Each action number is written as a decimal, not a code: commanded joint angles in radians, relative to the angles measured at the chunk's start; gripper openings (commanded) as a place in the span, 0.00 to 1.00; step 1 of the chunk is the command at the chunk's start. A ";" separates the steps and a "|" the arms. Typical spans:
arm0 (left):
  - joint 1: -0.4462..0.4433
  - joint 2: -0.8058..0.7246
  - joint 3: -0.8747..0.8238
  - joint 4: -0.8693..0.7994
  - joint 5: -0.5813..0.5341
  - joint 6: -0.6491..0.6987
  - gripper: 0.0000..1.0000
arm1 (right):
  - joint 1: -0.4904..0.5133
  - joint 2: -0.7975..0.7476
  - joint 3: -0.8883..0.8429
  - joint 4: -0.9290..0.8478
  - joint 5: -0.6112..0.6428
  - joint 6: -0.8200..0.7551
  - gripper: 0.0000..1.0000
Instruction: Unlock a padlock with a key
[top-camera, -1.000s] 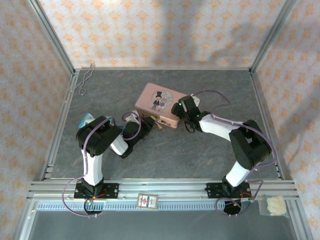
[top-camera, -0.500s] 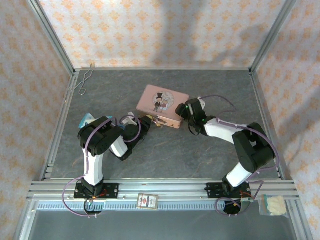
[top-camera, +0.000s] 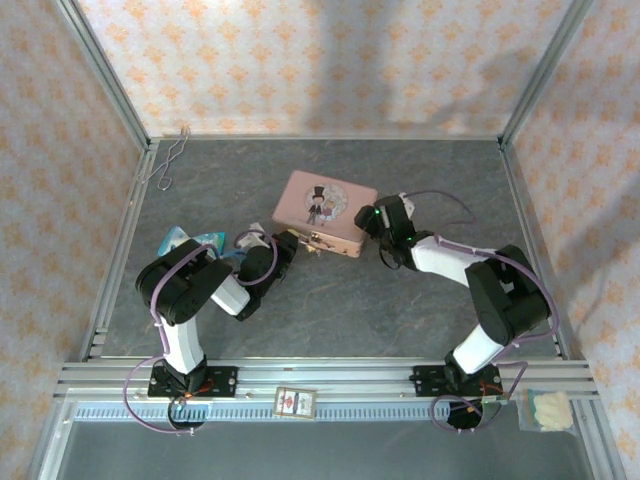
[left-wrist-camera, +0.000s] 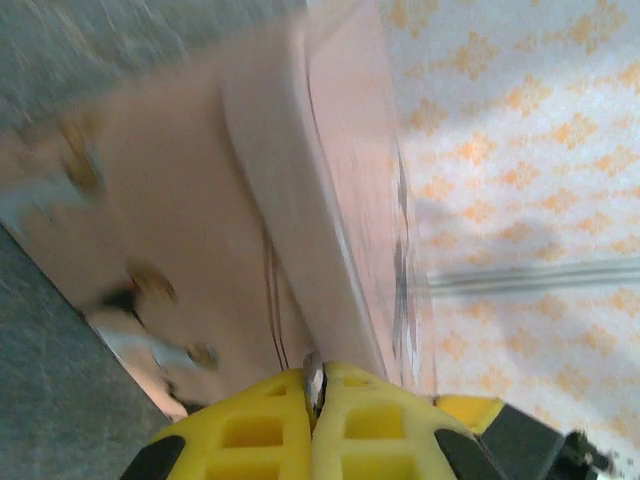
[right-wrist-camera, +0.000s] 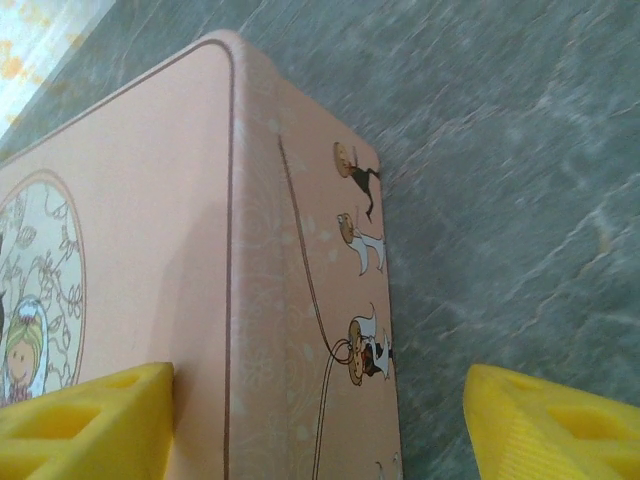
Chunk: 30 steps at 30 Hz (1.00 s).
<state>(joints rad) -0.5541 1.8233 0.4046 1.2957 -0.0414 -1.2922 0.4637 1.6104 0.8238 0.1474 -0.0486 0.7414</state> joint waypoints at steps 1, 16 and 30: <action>0.005 -0.012 0.000 -0.021 -0.101 0.016 0.00 | -0.036 0.036 -0.020 -0.083 0.066 0.023 0.72; -0.032 -0.060 -0.041 0.049 -0.113 0.114 0.00 | -0.035 -0.037 0.020 -0.100 0.104 -0.114 0.74; -0.082 -0.341 0.000 -0.597 0.200 0.310 0.00 | -0.045 -0.214 0.072 -0.177 0.245 -0.302 0.94</action>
<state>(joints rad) -0.6079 1.5105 0.3763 0.8764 0.0654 -1.0588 0.4274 1.4349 0.8719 0.0147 0.1291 0.4839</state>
